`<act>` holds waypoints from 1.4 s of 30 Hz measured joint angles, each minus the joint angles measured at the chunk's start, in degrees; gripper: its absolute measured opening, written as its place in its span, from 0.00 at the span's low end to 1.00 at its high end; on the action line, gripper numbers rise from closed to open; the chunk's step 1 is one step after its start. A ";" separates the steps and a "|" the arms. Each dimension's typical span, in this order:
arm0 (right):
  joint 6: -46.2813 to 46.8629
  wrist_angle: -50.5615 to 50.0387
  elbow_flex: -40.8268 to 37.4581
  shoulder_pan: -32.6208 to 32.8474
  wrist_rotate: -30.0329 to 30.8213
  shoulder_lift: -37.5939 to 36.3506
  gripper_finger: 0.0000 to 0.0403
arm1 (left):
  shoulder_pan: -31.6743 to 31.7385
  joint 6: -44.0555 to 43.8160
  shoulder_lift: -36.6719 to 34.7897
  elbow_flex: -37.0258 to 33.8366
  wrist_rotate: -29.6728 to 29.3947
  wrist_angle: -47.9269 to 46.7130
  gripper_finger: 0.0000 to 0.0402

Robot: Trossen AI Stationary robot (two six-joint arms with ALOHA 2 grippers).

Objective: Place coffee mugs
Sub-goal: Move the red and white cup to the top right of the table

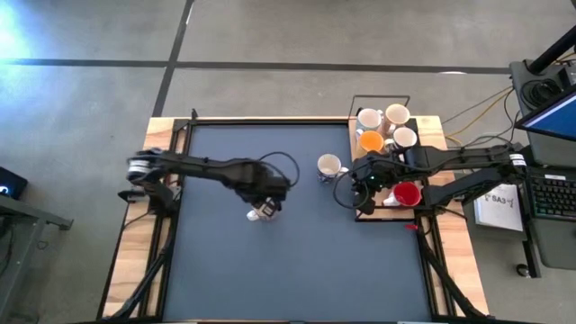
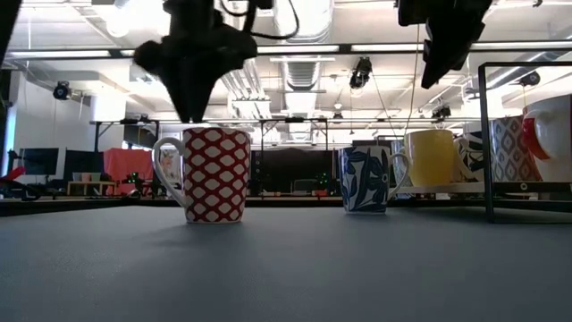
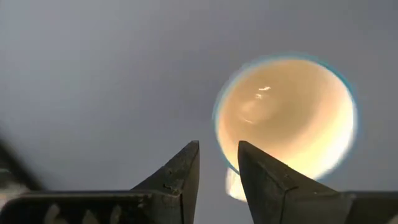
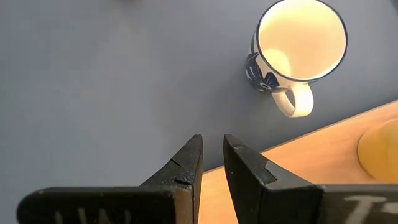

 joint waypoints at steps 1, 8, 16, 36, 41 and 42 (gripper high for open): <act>-0.03 0.07 -0.26 0.00 0.01 0.00 0.13 | -0.34 -1.75 -1.49 -2.32 0.56 2.32 0.23; 0.28 0.39 -1.34 0.00 -0.01 0.00 0.13 | -0.81 -8.97 -6.84 -14.08 0.82 16.53 0.23; 2.85 0.40 -1.39 0.00 -0.03 0.00 0.13 | -0.83 -13.64 -6.77 -18.98 -3.16 21.18 0.23; 2.94 0.71 -1.41 0.00 -0.02 0.02 0.13 | -0.44 -10.82 0.01 -14.68 -6.26 39.10 0.02; 3.83 0.71 -1.41 0.00 -0.03 0.02 0.13 | -0.12 -8.54 4.41 -9.51 -6.72 39.18 0.04; 3.86 0.71 -1.41 0.00 -0.03 0.02 0.13 | 0.07 -7.96 5.43 -8.21 -6.75 39.23 0.05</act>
